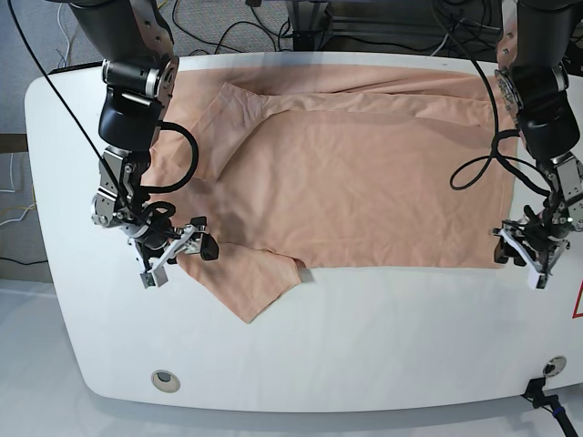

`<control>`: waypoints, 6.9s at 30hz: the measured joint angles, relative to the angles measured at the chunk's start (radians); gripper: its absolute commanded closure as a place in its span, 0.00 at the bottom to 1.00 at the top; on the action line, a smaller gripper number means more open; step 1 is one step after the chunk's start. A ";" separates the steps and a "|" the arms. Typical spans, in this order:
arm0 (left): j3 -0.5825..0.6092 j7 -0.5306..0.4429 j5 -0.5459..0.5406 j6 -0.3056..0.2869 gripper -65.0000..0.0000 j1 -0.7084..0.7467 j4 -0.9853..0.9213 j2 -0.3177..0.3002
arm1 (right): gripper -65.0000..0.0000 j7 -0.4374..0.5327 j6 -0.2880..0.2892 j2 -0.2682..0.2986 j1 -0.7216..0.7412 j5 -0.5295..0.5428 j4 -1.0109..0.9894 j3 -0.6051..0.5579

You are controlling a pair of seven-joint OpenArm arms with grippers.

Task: Fold the T-shirt properly
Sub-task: 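Release the edge and move both grippers out over the shirt's hem, then lower both grippers and pinch the shirt's hem edge, then lift the hem with both grippers and fold it over toward the arms, then release the hem and move the right gripper to the folded sleeve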

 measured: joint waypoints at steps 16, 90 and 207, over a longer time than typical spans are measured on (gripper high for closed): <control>-0.038 -0.020 0.000 0.001 0.60 0.041 -0.084 -0.019 | 0.97 -0.019 -0.001 -0.005 -0.002 -0.004 -0.002 0.000; -0.038 -0.083 -0.003 0.081 1.00 0.269 0.395 0.123 | 1.00 -0.283 0.006 -0.010 -0.171 -0.001 0.499 -0.002; -0.109 0.103 -0.007 0.076 0.40 0.591 0.827 0.122 | 1.00 -0.812 0.004 -0.167 -0.415 0.327 0.946 0.004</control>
